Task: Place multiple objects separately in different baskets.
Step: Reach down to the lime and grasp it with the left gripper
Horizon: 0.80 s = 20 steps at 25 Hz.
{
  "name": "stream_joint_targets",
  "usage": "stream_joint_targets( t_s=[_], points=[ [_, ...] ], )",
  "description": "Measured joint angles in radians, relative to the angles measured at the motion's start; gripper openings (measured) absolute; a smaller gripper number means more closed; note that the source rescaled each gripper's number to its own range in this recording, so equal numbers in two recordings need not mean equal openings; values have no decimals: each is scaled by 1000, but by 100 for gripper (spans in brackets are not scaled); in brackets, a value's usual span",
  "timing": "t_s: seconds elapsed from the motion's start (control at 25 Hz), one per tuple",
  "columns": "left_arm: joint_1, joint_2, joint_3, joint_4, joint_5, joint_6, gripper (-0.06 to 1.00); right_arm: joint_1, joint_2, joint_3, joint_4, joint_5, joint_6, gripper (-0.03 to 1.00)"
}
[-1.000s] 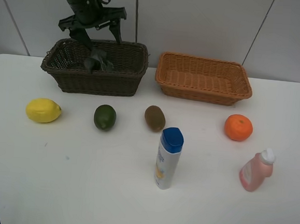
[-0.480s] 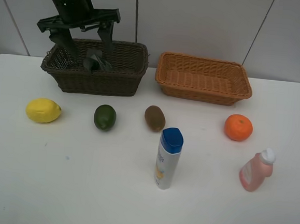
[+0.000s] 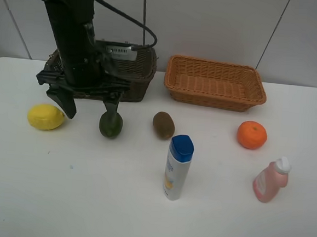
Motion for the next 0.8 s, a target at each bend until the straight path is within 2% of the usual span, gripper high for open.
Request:
stream_joint_targets(
  t_s=[0.2, 0.36, 0.6, 0.8],
  points=[
    [0, 4, 80, -6, -238, -50, 100, 0, 0, 0, 0, 0, 0, 100],
    [0, 56, 83, 6, -356, -87, 100, 0, 0, 0, 0, 0, 0, 100],
    [0, 162, 87, 50, -471, -97, 100, 0, 0, 0, 0, 0, 0, 100],
    [0, 187, 87, 81, -508, -118, 100, 0, 0, 0, 0, 0, 0, 100]
  ],
)
